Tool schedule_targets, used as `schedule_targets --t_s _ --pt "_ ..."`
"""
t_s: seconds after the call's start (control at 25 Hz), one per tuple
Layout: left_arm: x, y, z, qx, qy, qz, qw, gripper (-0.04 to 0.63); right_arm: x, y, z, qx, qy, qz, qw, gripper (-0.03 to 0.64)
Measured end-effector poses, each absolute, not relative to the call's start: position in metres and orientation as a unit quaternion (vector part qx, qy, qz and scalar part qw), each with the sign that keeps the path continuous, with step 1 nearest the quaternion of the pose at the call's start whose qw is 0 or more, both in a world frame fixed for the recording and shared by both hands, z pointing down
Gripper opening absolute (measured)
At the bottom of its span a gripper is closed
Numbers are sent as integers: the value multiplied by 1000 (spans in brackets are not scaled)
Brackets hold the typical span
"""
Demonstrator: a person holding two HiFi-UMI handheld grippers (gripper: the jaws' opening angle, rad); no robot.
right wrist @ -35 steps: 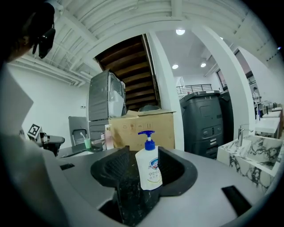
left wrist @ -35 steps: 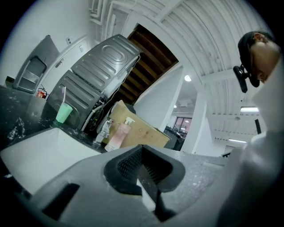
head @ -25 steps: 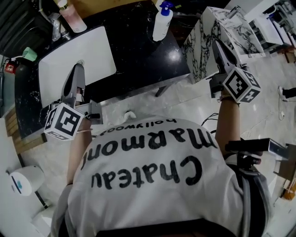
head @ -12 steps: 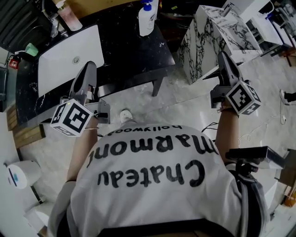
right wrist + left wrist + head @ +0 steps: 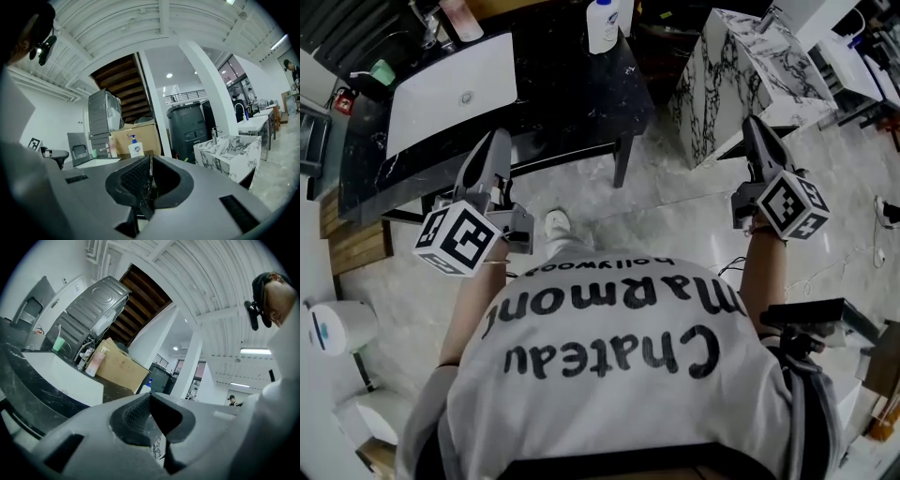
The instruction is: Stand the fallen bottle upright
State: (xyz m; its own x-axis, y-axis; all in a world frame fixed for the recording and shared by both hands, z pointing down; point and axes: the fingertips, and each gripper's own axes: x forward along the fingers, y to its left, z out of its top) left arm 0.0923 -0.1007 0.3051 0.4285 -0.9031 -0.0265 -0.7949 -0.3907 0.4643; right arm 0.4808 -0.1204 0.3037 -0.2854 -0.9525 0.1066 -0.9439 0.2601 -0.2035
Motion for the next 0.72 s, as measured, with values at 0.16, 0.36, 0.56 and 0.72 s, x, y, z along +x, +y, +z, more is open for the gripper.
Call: schedule_targets --t_s 0.16,0.36,0.56,0.72 --pt "91 -84 310 818 -523 -142 195 14 480 -108 306 -594 798 -106 3 25" --pt "94 -58 317 811 -529 -143 203 14 484 -88 311 -587 801 -113 -2 25" --pt "94 -51 320 809 -533 -140 205 14 484 -85 316 -585 803 -115 -8 25" --pt "94 -48 320 809 -534 -142 201 14 482 -82 320 -581 806 -114 -14 25"
